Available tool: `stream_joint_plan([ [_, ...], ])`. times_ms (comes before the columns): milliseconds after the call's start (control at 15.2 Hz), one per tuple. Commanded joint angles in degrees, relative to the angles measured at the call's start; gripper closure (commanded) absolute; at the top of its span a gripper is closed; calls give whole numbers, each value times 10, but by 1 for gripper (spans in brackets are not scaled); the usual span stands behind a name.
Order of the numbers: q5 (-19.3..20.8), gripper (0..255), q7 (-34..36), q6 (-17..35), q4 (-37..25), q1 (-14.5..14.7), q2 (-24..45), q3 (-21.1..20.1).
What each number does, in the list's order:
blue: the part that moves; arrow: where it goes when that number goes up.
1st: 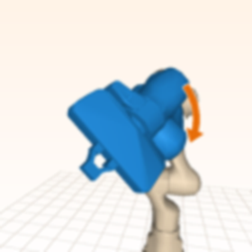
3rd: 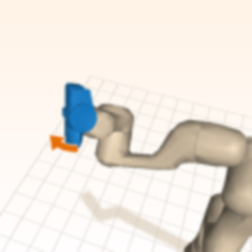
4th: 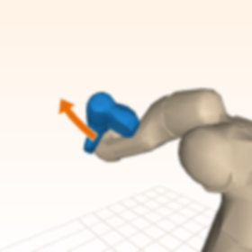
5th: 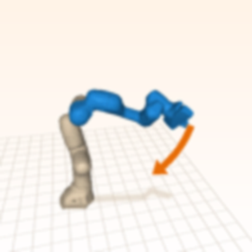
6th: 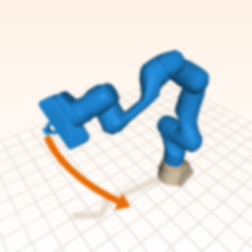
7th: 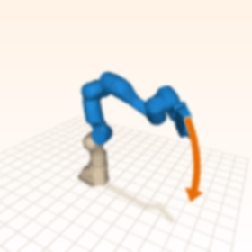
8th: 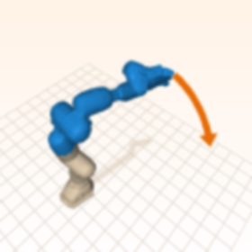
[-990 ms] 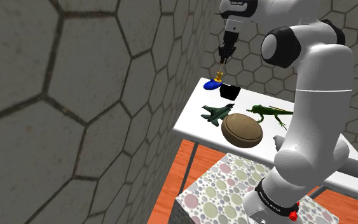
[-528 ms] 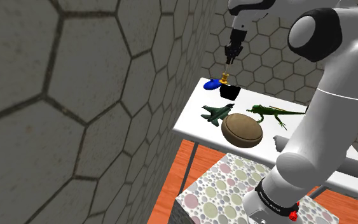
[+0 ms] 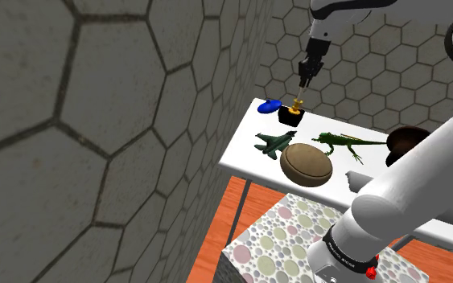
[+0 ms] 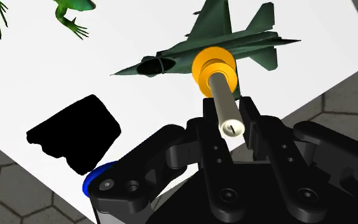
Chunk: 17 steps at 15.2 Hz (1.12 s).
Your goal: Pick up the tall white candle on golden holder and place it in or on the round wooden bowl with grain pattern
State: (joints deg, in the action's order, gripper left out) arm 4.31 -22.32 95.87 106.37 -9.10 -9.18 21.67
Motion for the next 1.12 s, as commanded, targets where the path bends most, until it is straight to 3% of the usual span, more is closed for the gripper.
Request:
stream_joint_plan([
  [0,17,255,14,-9,41,0,-53,-9],
  [792,62,255,64,-102,223,-29,-327,-69],
  [1056,65,255,66,-85,254,-32,-341,-68],
])
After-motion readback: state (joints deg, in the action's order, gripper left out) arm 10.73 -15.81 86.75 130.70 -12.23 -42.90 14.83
